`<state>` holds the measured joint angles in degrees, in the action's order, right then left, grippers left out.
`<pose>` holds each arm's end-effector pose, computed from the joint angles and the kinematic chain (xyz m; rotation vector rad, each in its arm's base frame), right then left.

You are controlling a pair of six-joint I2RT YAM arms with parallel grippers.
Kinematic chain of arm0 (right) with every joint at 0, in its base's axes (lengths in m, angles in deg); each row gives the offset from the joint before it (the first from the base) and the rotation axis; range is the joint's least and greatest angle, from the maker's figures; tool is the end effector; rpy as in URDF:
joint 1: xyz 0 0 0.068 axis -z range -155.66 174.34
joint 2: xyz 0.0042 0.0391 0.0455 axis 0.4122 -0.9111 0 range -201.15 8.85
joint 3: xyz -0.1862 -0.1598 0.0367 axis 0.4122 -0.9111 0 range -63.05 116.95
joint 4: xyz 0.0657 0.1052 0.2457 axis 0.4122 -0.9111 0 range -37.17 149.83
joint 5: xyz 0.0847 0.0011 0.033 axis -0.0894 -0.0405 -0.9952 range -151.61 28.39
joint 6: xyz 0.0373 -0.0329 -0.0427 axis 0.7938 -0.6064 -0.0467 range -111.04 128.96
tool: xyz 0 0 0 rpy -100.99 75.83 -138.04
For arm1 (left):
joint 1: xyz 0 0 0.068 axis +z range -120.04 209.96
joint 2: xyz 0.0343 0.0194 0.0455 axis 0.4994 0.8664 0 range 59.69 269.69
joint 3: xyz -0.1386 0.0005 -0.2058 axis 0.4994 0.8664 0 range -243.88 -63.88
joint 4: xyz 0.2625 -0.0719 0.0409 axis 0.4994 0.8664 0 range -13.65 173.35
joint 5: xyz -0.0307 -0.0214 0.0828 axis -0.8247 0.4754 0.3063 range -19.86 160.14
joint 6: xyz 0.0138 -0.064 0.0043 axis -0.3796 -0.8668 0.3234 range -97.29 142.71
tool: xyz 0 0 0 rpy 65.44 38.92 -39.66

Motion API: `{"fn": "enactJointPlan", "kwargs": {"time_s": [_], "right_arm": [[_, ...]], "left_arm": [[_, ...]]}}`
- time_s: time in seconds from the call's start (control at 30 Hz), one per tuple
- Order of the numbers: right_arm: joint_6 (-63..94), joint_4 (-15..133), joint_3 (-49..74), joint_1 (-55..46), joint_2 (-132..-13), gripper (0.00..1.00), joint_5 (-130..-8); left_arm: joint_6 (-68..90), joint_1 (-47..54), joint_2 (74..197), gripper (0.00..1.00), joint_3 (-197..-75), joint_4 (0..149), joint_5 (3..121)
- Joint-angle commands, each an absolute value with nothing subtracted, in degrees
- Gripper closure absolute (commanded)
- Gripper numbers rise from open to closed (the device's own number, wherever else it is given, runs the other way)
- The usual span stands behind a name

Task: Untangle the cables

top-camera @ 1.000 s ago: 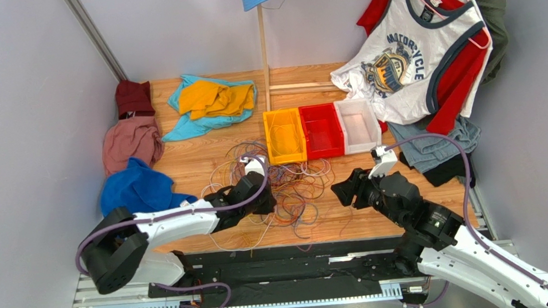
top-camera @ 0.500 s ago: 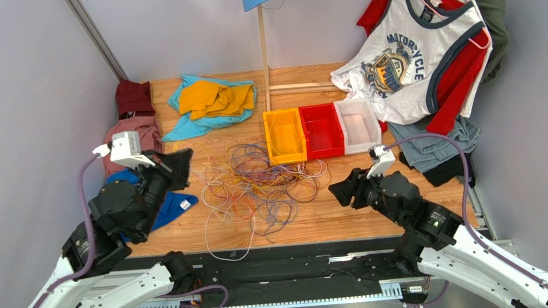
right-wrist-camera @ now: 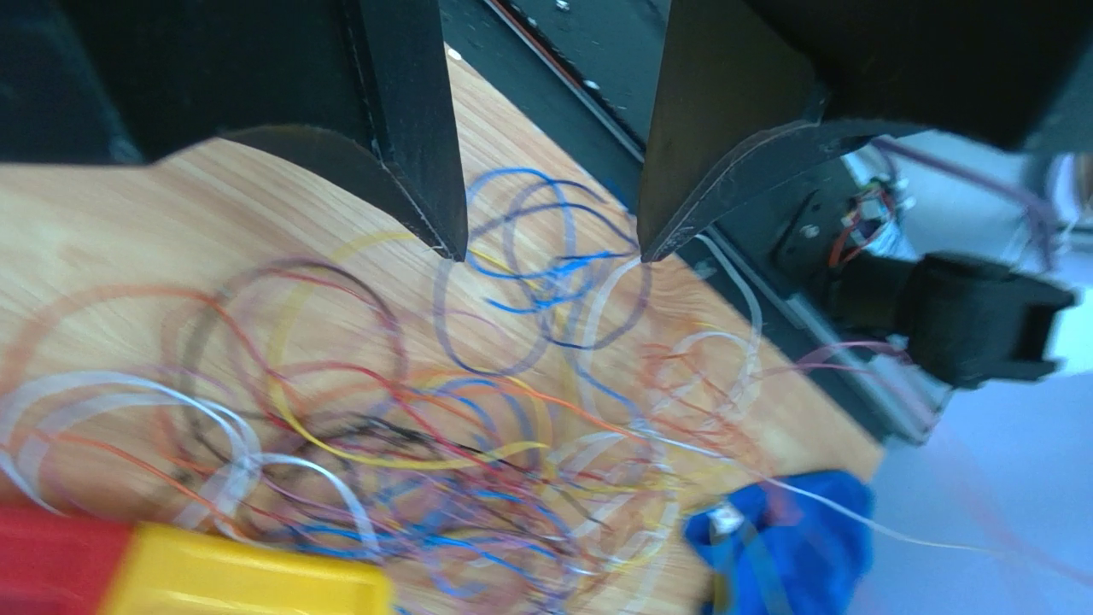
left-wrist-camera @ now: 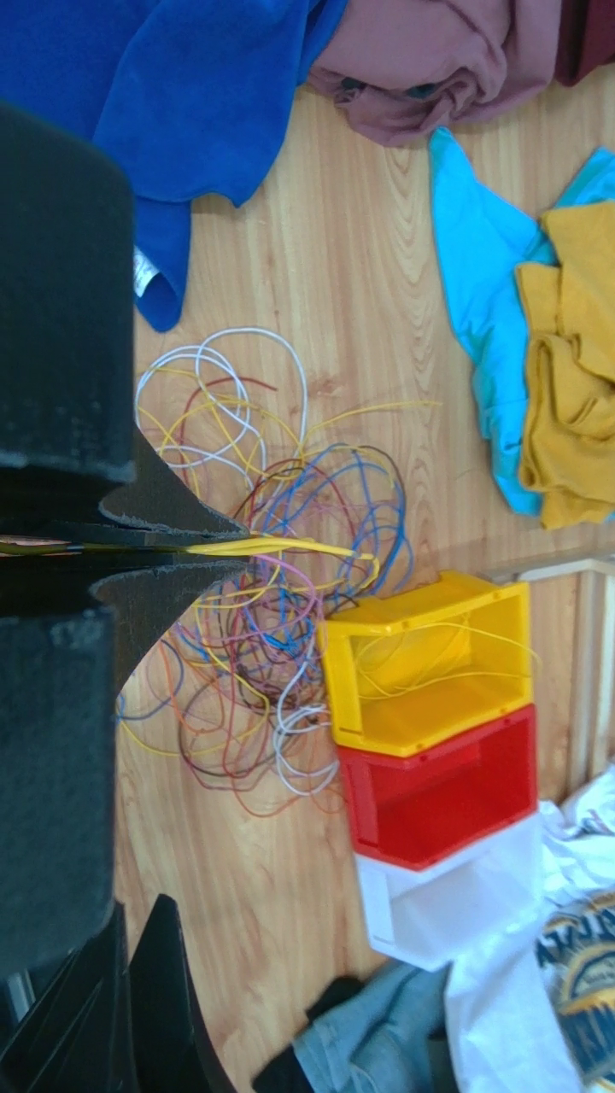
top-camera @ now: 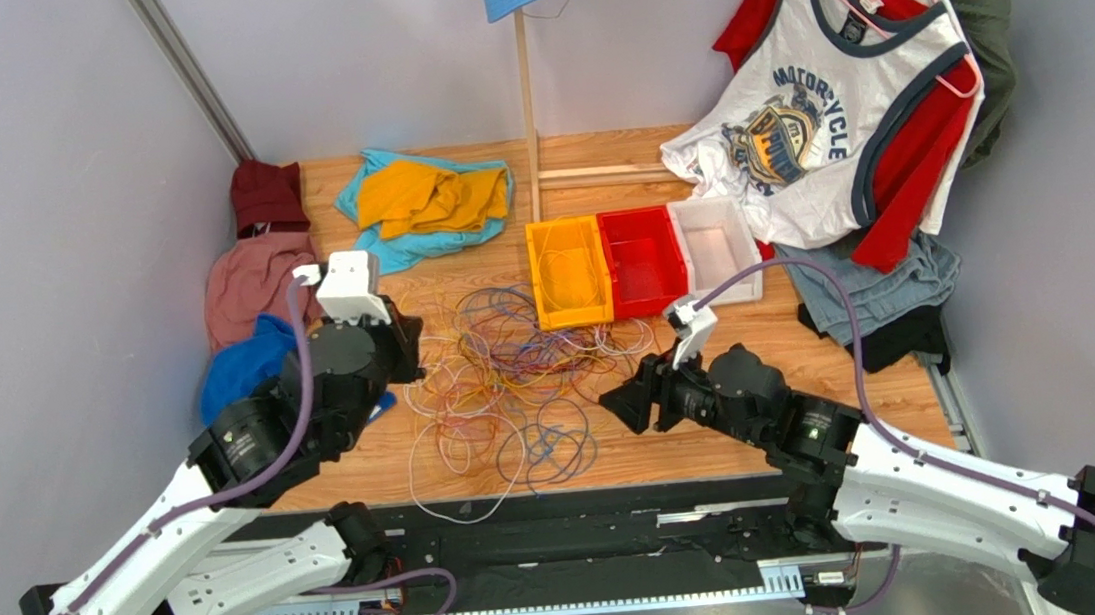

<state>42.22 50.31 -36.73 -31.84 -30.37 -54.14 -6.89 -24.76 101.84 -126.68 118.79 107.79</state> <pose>0.1267 0.1769 0.2170 -0.3224 2.0437 0.8774 0.1250 -0.1219 0.3786 -0.0145 1.8858 -0.3708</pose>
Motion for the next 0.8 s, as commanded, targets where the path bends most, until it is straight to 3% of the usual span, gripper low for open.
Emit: {"fn": "enactJointPlan", "kwargs": {"time_s": [0.0,0.3,0.53,0.77], "right_arm": [[37.8,64.23,-31.52,-34.37,-34.29,0.44,-59.74],[35.25,76.25,-19.65,-35.33,-50.9,0.44,-65.91],[27.6,75.12,-11.82,-43.5,-60.31,0.45,-64.43],[27.33,78.11,-9.62,-44.3,-66.46,0.46,-63.28]], "left_arm": [[-5.85,-24.97,103.28,1.0,-125.58,115.73,105.74],[-5.59,-24.53,106.97,1.0,-124.87,112.3,101.44],[-5.41,-24.36,108.38,1.0,-125.22,111.33,99.94],[-5.41,-24.27,108.47,1.0,-125.84,111.15,98.44]]}}
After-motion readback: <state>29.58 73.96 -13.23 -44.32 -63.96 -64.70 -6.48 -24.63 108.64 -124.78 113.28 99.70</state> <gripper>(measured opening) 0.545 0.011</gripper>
